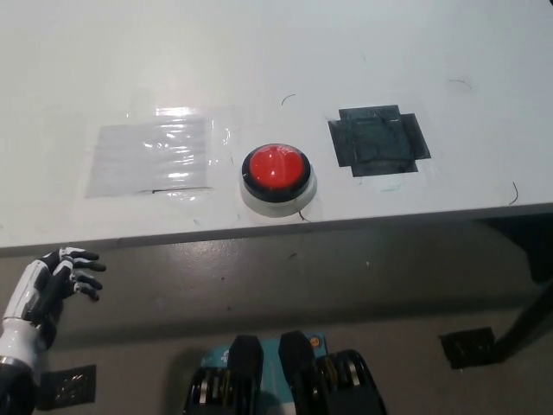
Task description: The robot uses its right hand to make a fist and press the red button kept in the middle of the desk
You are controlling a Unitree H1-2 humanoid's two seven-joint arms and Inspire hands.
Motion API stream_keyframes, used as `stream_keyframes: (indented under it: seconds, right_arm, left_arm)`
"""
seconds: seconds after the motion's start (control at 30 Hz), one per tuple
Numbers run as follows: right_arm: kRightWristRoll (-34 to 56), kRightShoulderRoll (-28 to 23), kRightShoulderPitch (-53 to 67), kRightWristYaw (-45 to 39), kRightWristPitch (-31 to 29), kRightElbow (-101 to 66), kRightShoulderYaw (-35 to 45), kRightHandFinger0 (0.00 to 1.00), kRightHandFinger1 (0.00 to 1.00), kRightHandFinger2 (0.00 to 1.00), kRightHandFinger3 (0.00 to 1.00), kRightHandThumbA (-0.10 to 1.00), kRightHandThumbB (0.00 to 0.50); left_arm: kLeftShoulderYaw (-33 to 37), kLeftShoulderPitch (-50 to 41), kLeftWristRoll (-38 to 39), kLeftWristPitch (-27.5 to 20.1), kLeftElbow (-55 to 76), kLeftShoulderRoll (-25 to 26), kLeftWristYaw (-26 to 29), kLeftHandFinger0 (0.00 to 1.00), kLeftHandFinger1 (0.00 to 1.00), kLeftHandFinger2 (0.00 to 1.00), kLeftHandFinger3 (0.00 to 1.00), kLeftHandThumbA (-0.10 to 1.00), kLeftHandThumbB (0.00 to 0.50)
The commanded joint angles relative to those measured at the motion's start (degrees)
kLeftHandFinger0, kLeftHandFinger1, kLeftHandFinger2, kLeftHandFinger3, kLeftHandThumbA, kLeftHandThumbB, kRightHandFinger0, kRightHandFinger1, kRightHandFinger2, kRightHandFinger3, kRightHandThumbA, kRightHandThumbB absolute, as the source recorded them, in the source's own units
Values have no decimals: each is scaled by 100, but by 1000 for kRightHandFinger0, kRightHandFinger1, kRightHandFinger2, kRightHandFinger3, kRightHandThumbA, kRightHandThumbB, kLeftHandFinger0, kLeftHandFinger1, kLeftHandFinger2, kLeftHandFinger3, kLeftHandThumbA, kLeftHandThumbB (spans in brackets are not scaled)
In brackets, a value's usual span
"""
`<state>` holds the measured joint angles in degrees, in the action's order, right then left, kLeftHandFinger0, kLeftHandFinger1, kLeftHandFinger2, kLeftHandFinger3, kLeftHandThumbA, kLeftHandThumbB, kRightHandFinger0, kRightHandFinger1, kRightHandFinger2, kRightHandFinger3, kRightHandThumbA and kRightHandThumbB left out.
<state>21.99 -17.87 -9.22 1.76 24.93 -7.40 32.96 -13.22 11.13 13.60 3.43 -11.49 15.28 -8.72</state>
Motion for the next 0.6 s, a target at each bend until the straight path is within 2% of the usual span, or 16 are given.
stream_keyframes:
  seconds: [0.0,0.07,0.1,0.17,0.2,0.23,0.3,0.37,0.43,0.5,0.57]
  right_arm:
    - [26,-99,-155,127,-190,-139,44,2,144,378,425,1000,98]
    - [69,-120,-213,125,-109,-139,26,7,175,427,462,1000,92]
    - [-14,-141,-205,119,-131,-152,-37,17,187,431,446,1000,74]
    - [-22,-145,-203,122,-135,-153,-46,16,186,427,443,1000,73]
    - [-27,-163,-188,94,-127,-161,-78,4,173,417,427,1000,69]
    - [-43,-165,-185,108,-121,-174,-88,4,178,423,431,1000,75]
    - [33,-139,-214,132,-88,-182,-54,1,165,408,432,1000,60]
    - [26,-157,-207,103,-114,-167,-73,0,156,394,420,1000,62]
    - [16,-177,-193,53,-169,-150,-99,0,159,400,419,1000,49]
    - [-82,-335,-187,-121,-232,-83,-249,0,200,450,475,1000,65]
    - [-124,-393,-158,-133,-230,-72,-320,14,232,472,486,1000,73]
  left_arm:
    - [-47,29,-39,-17,195,64,108,360,376,470,561,667,93]
    - [-40,43,-9,-167,134,86,18,367,379,474,571,667,57]
    - [-44,45,11,-266,103,90,-22,351,360,448,550,664,55]
    - [-44,45,13,-277,99,89,-24,349,359,445,546,663,56]
    - [-58,42,-52,-47,216,54,134,285,308,392,511,657,101]
    - [-72,35,3,21,244,42,124,308,325,400,504,655,107]
    - [-71,38,19,-51,200,59,66,267,297,365,471,647,90]
    - [-77,39,45,-56,186,61,42,232,269,333,445,644,95]
    - [-67,29,37,-74,173,77,17,265,304,379,509,665,100]
    - [-103,-54,20,-30,258,1,127,323,352,443,573,662,112]
    - [-89,-62,-37,23,314,3,156,348,375,475,599,674,100]
